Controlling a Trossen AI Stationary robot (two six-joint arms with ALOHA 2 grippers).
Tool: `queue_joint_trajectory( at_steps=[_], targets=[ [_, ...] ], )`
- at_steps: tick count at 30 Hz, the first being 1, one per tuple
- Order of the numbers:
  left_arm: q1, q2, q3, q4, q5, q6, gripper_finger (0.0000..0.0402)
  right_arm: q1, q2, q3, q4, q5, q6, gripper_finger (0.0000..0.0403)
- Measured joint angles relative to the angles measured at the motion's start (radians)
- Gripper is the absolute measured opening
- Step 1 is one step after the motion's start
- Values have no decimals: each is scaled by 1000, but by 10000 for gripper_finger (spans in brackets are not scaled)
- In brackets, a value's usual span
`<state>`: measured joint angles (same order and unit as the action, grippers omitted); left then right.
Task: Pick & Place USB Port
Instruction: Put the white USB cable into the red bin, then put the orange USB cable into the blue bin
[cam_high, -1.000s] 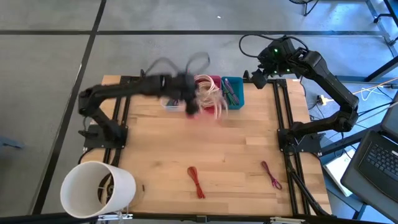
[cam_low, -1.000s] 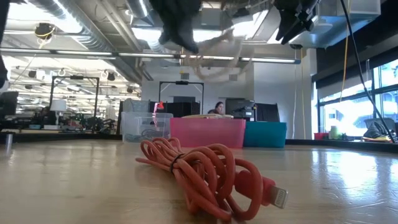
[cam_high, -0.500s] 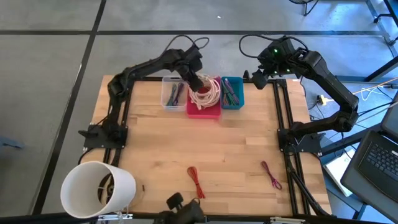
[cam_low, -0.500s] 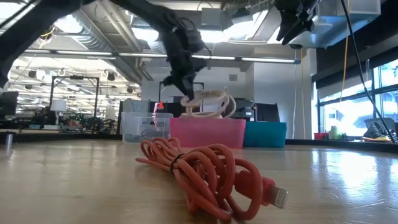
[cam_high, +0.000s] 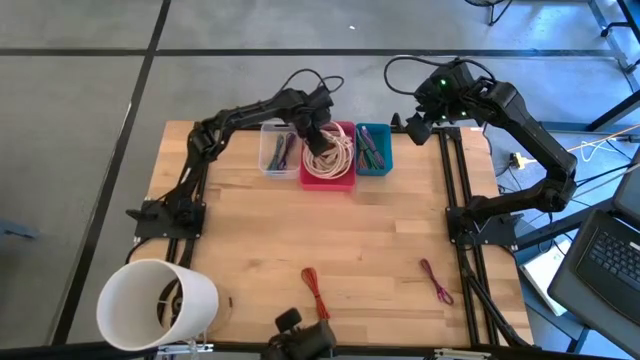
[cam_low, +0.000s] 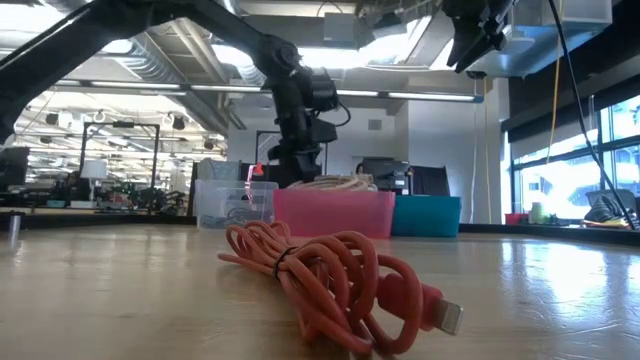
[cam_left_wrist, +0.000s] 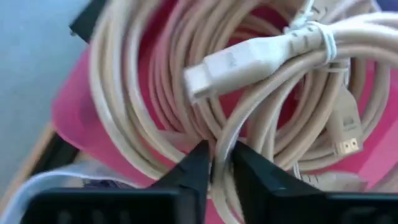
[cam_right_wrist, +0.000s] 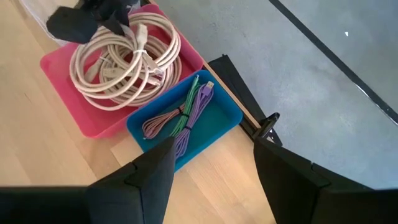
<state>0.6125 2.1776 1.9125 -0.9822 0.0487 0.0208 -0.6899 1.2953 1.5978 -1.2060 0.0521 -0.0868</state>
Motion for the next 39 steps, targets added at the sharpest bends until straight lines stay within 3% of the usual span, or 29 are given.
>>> queue_joint_trajectory(
  at_steps=[4,9,16,19,25,32,39],
  targets=[
    [-6,-27,18,6,-60,10,129,0,0,0,0,0,0,219],
    [-12,-43,85,-46,-53,25,189,0,0,0,-3,0,0,219],
    [-96,-135,146,-225,107,-83,214,0,0,0,-24,0,0,219],
    [-207,-181,108,-250,114,-225,211,0,0,0,-49,0,6,219],
    [-466,-203,34,-248,-92,-536,195,0,0,0,-57,0,26,220],
    [-682,-204,-42,-203,-147,-1013,185,0,0,0,-23,0,-16,220],
    [-793,-193,-174,-105,-129,-1494,185,0,0,0,14,0,-68,220]
  ],
)
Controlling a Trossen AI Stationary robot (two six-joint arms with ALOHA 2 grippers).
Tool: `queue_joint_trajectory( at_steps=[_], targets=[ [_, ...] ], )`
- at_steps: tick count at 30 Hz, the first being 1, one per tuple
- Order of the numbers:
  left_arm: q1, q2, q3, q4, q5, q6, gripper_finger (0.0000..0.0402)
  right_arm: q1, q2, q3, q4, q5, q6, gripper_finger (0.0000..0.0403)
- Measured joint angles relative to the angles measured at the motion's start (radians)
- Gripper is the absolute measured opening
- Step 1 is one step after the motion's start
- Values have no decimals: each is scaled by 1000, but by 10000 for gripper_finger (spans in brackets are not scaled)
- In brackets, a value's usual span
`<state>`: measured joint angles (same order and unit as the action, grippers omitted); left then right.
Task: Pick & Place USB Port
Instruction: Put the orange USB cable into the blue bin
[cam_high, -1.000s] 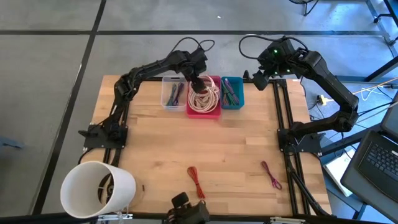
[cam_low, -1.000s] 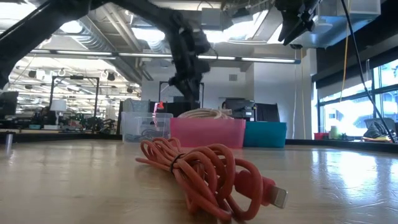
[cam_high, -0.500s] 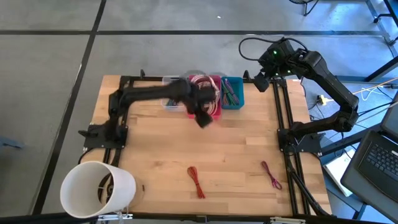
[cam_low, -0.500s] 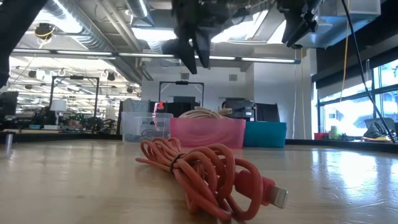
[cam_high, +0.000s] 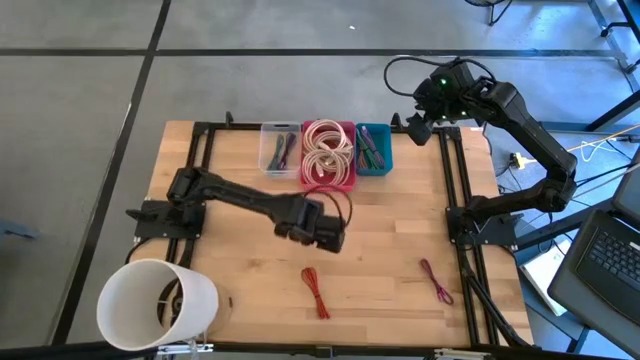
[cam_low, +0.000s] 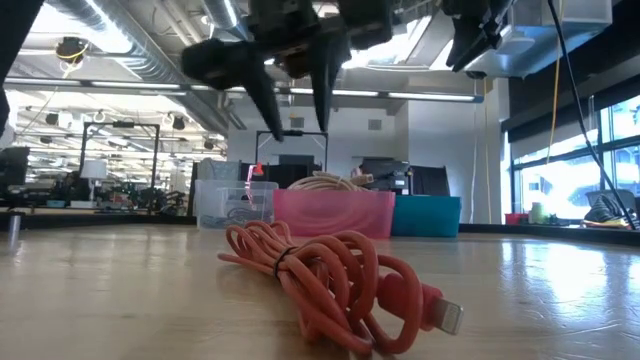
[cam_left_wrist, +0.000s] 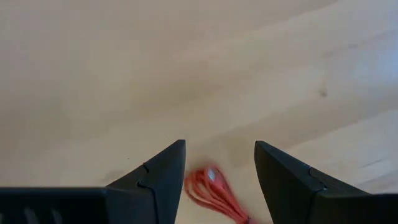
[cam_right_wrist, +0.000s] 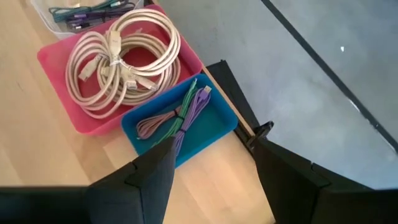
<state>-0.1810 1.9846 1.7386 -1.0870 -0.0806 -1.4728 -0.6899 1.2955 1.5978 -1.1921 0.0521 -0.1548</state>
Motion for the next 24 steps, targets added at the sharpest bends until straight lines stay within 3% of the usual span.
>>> queue_joint_trajectory(
  at_steps=[6,13,18,24],
  targets=[
    [-79,-1,-98,151,52,-312,186,0,0,0,6,0,-57,220],
    [-167,-2,-178,344,53,-564,191,-6,2,0,5,0,-90,220],
    [-209,15,-210,381,106,-658,191,-23,2,0,5,0,-100,220],
    [-223,53,-259,573,111,-680,191,-46,3,0,-4,0,-101,220]
  ],
)
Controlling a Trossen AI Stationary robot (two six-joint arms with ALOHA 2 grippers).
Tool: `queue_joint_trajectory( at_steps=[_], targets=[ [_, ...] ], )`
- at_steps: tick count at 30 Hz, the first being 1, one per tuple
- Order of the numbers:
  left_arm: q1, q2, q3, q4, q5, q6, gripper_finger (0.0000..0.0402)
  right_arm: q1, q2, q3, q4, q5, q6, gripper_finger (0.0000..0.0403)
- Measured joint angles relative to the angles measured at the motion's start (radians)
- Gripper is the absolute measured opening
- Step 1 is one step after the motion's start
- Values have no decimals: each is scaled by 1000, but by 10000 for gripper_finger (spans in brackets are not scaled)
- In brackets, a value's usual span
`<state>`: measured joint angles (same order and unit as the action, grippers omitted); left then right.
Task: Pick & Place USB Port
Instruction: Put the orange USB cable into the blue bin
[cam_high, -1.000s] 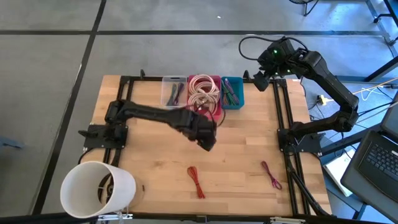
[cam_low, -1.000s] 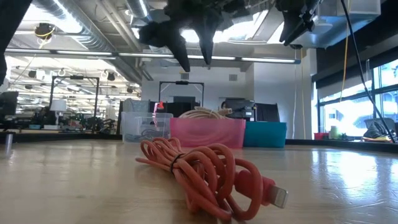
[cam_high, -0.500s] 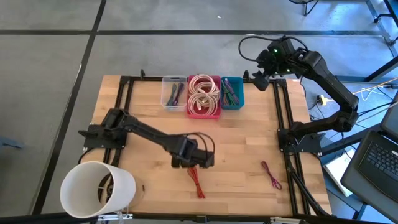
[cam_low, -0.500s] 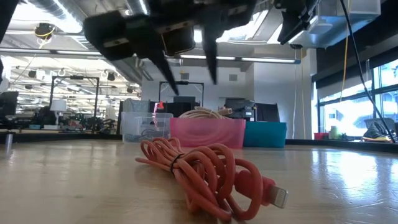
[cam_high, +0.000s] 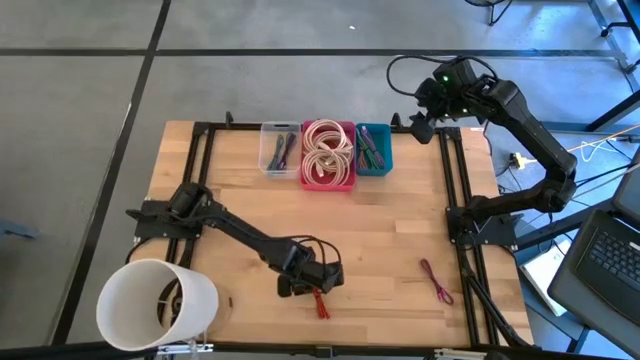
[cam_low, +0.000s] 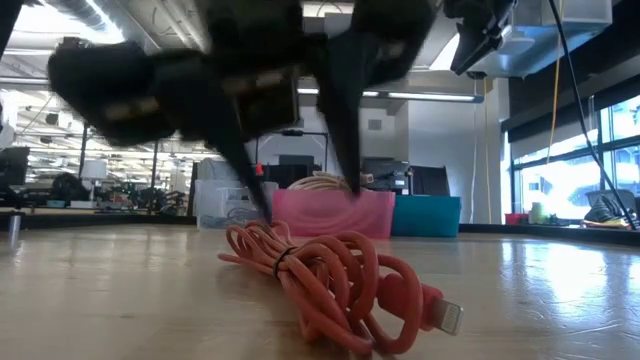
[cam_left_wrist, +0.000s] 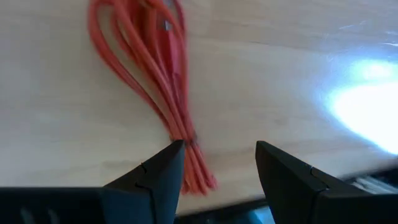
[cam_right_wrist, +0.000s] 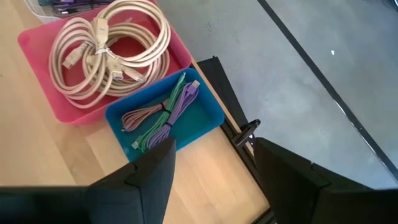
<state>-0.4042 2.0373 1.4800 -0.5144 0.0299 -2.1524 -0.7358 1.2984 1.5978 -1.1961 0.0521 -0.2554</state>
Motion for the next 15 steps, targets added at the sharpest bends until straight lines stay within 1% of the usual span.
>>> queue_joint_trajectory(
  at_steps=[2,6,9,12,15],
  targets=[
    [0,25,-3,1,7,0,191,-5,0,0,-1,0,0,220],
    [0,67,-2,66,18,28,191,-11,0,0,-1,0,0,220],
    [-1,99,0,107,29,51,179,-10,0,0,-1,0,0,220],
    [-2,107,2,126,0,79,138,-10,0,0,-3,0,0,220],
    [3,108,1,117,-10,113,65,-10,0,0,-3,0,-1,220]
  ],
)
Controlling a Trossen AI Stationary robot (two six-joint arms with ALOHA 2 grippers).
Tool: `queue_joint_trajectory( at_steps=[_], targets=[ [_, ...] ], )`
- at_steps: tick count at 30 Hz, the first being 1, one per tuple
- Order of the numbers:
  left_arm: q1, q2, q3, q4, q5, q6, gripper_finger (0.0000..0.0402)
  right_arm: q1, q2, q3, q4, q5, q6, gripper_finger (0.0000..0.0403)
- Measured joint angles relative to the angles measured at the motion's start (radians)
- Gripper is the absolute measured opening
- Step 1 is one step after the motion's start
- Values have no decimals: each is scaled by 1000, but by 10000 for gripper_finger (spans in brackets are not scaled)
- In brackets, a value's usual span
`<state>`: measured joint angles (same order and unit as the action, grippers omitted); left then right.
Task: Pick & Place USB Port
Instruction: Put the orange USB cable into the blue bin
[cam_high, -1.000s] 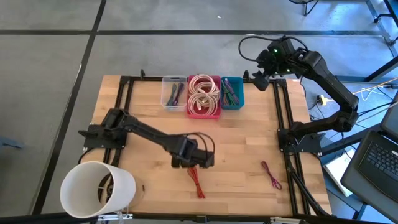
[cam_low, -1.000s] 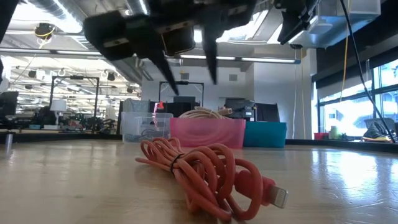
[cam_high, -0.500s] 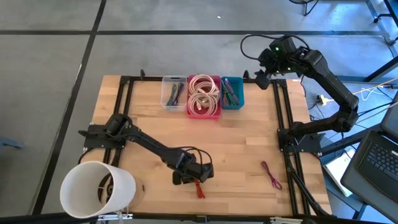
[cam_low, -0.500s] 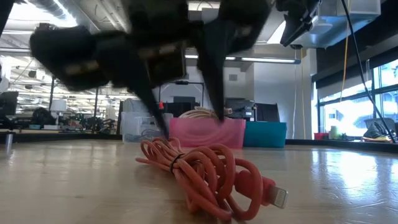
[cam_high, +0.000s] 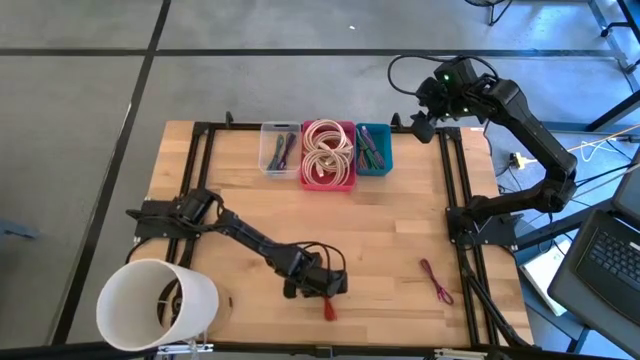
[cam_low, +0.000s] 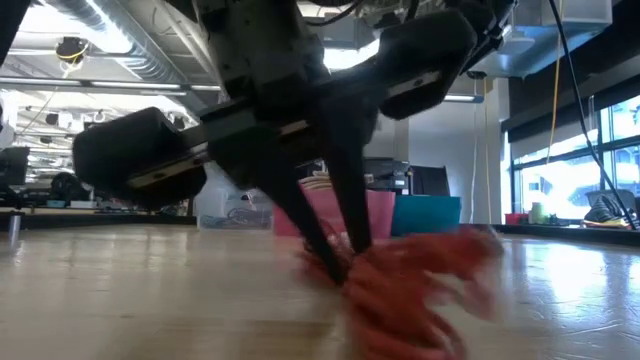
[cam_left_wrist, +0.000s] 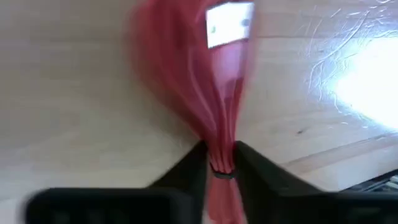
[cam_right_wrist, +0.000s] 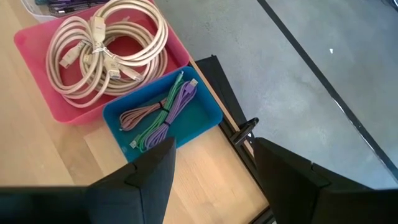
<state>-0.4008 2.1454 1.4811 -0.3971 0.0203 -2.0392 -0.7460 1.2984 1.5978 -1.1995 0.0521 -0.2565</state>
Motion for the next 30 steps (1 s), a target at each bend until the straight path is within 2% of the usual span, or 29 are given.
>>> queue_joint_trajectory(
  at_steps=[2,7,12,15,19,23,25,28,30],
  targets=[
    [4,-8,0,-14,-14,27,21,0,0,0,-1,0,-2,220],
    [19,-52,-4,-115,-41,86,8,0,0,0,-5,0,-10,219],
    [50,-164,-3,-299,-83,192,6,0,0,0,-6,0,-10,219],
    [87,-239,-3,-391,-147,270,6,0,0,0,-11,0,-4,219],
    [139,-356,-3,-464,-296,401,5,0,0,0,-35,0,14,219],
    [209,-467,-3,-467,-488,629,5,0,0,0,-65,0,21,219],
    [269,-514,-3,-452,-554,793,5,0,0,0,-65,-3,42,219],
    [382,-562,-3,-349,-562,1057,4,0,0,0,-60,-24,69,219],
    [466,-577,-3,-214,-503,1239,4,0,0,0,-41,-76,91,219]
  ],
)
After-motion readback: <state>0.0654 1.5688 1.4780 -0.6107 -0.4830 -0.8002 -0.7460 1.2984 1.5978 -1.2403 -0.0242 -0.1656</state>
